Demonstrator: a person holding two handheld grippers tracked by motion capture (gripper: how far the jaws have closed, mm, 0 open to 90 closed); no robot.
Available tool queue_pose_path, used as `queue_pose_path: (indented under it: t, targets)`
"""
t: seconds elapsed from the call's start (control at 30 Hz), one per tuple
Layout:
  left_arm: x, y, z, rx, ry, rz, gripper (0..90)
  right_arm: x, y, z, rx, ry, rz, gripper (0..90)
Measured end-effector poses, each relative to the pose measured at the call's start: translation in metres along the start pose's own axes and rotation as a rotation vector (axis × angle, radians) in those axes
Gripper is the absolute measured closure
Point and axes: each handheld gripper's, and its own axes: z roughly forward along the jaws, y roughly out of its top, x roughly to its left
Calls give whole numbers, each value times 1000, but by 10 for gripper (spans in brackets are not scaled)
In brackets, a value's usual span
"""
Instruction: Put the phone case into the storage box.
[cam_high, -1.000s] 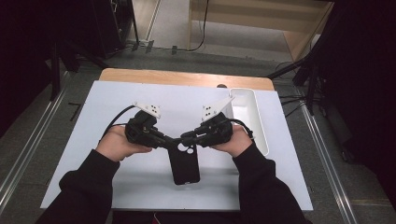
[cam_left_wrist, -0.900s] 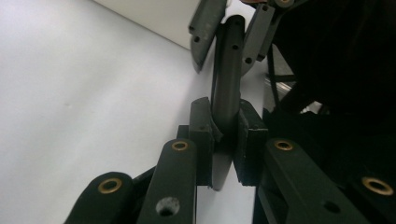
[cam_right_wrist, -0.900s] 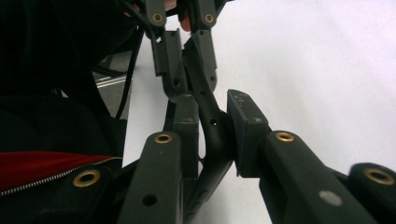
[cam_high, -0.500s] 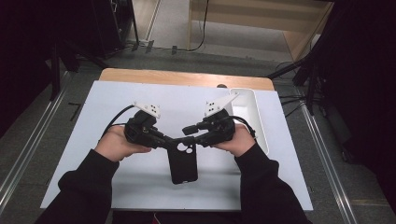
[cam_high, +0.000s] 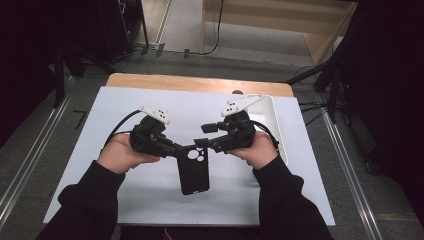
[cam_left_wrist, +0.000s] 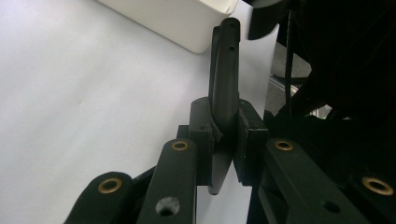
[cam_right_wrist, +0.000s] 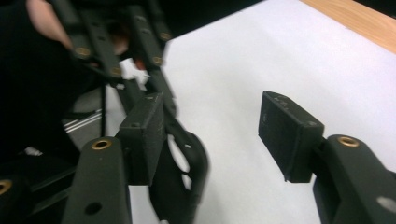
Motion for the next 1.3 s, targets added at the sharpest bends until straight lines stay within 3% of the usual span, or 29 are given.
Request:
queue_pose_path:
  t: [0.27, 0.57, 0.83, 1.03, 1.07, 1.3]
  targets:
    - [-3, 1, -5, 7, 33, -23, 793, -9, -6, -1, -33, -81, 74, 348]
    - [-6, 2, -14, -1, 60, -38, 792, -15, -16, -5, -72, -167, 87, 258]
    - [-8, 3, -24, -23, 91, -41, 792, -16, -23, -3, -61, -191, 94, 183]
    - [-8, 3, -28, -36, 93, -61, 792, -19, -33, -1, -43, -206, 119, 59]
    - [-8, 3, -29, -35, 100, -63, 792, -20, -36, 0, -45, -238, 129, 0]
    - [-6, 2, -34, -52, 117, -88, 791, -17, -47, 4, -50, -232, 147, 0]
